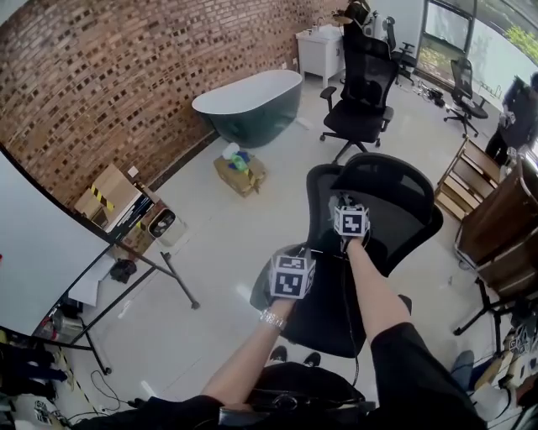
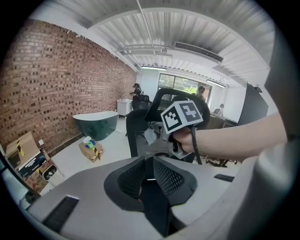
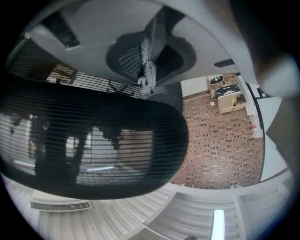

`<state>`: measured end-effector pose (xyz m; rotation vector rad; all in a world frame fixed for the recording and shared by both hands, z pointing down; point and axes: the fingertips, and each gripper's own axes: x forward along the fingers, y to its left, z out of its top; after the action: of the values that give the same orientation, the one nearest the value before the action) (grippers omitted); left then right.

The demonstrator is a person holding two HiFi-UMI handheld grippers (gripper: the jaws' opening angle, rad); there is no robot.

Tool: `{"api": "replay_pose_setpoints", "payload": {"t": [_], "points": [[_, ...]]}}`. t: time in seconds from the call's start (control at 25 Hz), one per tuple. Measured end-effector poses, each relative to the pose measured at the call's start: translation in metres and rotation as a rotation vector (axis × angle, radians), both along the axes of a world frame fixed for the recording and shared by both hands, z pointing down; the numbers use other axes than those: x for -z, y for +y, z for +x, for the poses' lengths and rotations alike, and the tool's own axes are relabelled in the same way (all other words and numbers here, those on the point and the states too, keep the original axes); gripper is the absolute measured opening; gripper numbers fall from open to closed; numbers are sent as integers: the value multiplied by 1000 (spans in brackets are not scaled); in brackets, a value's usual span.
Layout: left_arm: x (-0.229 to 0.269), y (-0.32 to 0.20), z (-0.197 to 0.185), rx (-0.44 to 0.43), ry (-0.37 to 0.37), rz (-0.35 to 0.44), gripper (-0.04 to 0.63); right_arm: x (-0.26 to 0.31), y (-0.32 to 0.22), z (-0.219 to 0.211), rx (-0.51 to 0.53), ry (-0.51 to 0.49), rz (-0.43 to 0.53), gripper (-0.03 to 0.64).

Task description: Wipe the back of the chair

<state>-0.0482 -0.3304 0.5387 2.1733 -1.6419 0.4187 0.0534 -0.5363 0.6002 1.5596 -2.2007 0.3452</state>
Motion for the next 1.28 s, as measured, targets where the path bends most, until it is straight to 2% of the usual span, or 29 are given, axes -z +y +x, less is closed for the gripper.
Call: {"api": "replay_pose_setpoints", "payload": {"t": [0.24, 0.56, 0.64, 0.72, 0.84, 1.04, 1.12, 1.2, 1.28], "points": [[6, -15, -8, -10, 16, 7, 61, -2, -4, 94, -170, -5, -5, 48], [1, -12, 30, -85, 32, 6, 61, -13, 48, 291, -457, 75, -20, 48], [-2, -9, 32, -93, 26, 3, 61, -17, 63, 317, -478, 74, -30, 48], [-4, -7, 34, -95, 25, 1, 61, -21, 74, 321, -477, 49, -35, 48], [-3, -9, 31, -86, 26, -1, 61, -22, 79, 276, -409, -12, -19, 48], [1, -6, 21, -51, 24, -4, 61, -25, 80, 98, -66, -65, 22, 48], [1, -3, 16, -35, 19, -3, 61, -37, 74, 36, 31, -59, 11, 48], [2, 1, 8, -16, 19, -1, 61, -46, 66, -14, 108, -56, -12, 48], [0, 7, -1, 5, 8, -6, 61, -64, 57, -43, 155, -45, -56, 48]]}}
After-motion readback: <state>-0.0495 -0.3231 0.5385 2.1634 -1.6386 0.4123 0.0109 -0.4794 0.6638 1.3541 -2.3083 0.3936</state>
